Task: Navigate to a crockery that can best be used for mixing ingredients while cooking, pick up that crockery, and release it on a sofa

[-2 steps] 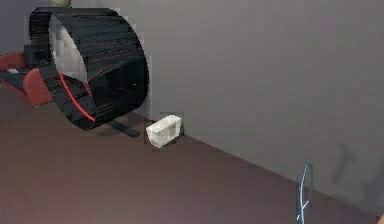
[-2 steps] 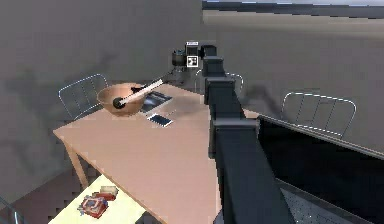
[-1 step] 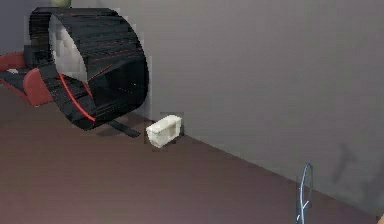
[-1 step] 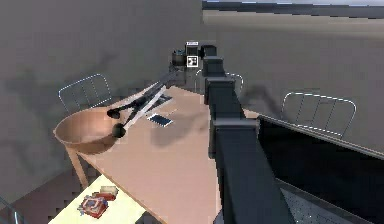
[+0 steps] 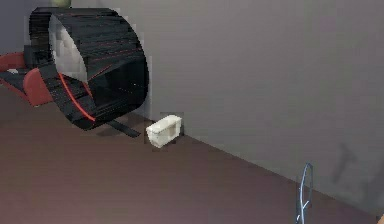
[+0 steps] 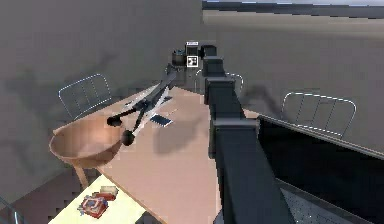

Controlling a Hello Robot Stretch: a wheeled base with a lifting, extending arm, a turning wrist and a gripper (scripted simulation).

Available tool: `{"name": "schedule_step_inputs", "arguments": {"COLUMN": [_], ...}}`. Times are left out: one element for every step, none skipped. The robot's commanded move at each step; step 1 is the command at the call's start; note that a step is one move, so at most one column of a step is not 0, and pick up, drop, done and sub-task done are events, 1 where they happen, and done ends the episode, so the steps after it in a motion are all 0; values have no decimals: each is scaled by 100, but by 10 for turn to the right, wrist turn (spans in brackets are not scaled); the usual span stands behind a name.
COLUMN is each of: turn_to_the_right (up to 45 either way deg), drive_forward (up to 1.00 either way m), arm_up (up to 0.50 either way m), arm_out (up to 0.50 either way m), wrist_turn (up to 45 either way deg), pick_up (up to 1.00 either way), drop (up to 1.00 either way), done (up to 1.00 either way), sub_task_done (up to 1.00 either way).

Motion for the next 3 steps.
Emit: {"name": "schedule_step_inputs", "arguments": {"turn_to_the_right": [0,-450,-60], "drive_forward": [0,0,0], "arm_up": [0,0,0], "arm_out": [-46,0,0], "wrist_turn": [0,0,0], "pick_up": [0,0,0], "drop": [0,0,0], "done": [0,0,0], "sub_task_done": [0,0,0]}}
